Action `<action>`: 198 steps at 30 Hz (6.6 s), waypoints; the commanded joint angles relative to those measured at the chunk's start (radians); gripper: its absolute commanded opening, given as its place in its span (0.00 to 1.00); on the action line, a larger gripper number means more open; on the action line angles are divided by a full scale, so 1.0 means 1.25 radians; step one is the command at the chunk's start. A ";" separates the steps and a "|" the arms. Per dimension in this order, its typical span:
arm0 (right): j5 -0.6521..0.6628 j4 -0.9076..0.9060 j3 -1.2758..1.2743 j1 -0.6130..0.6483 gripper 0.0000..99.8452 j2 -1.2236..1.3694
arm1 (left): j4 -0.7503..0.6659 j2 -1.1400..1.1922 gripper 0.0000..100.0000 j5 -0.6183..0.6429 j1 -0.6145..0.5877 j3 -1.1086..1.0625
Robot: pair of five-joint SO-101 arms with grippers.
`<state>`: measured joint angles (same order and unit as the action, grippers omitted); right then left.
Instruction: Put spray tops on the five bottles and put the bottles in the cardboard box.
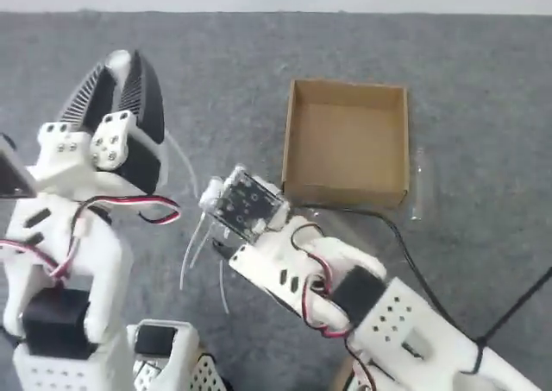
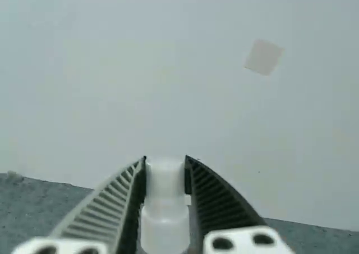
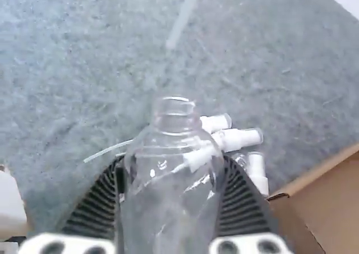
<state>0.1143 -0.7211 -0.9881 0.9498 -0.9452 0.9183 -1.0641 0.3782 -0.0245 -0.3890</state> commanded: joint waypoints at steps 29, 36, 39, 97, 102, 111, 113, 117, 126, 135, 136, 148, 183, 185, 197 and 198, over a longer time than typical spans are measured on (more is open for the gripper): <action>-0.011 0.181 -0.112 0.007 0.01 -0.080 | -0.031 0.018 0.01 -0.025 -0.009 0.009; -0.011 0.181 -0.112 0.007 0.01 -0.080 | -0.034 0.020 0.01 -0.021 0.029 -0.031; -0.011 0.181 -0.112 0.007 0.01 -0.080 | -0.036 0.018 0.01 -0.021 0.071 -0.045; -0.144 0.337 -0.163 -0.067 0.01 -0.082 | 0.171 0.021 0.12 -0.247 0.090 -0.112; -0.144 0.337 -0.163 -0.067 0.01 -0.082 | 0.124 0.014 0.12 -0.264 0.090 -0.196; -0.144 0.338 -0.163 -0.071 0.01 -0.082 | 0.200 0.012 0.09 -0.263 0.096 -0.201; -0.144 0.337 -0.163 -0.071 0.01 -0.082 | 0.180 0.012 0.09 -0.263 0.095 -0.191; -0.144 0.332 -0.163 -0.071 0.01 -0.080 | 0.178 0.010 0.12 -0.259 0.088 -0.095; -0.142 0.330 -0.173 -0.078 0.01 -0.080 | 0.230 -0.161 0.16 -0.215 0.090 -0.152; -0.142 0.330 -0.166 -0.206 0.01 -0.080 | 0.178 -0.393 0.16 -0.255 0.066 -0.398; -0.142 0.330 -0.166 -0.211 0.01 -0.080 | 0.173 -0.406 0.16 -0.257 0.066 -0.429; -0.142 0.330 -0.168 -0.211 0.01 -0.073 | 0.108 -0.455 0.16 -0.255 0.068 -0.616; -0.142 0.330 -0.173 -0.211 0.01 -0.072 | 0.110 -0.455 0.16 -0.254 0.068 -0.617; -0.142 0.330 -0.173 -0.211 0.01 -0.072 | 0.110 -0.455 0.16 -0.254 0.068 -0.617; -0.142 0.330 -0.173 -0.211 0.01 -0.072 | 0.110 -0.455 0.16 -0.254 0.066 -0.617; -0.142 0.330 -0.174 -0.211 0.01 -0.072 | 0.110 -0.455 0.16 -0.254 0.066 -0.617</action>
<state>-0.0529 -0.3222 -1.2213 0.7027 -1.0081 1.0825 -1.6210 0.0652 0.0583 -1.1669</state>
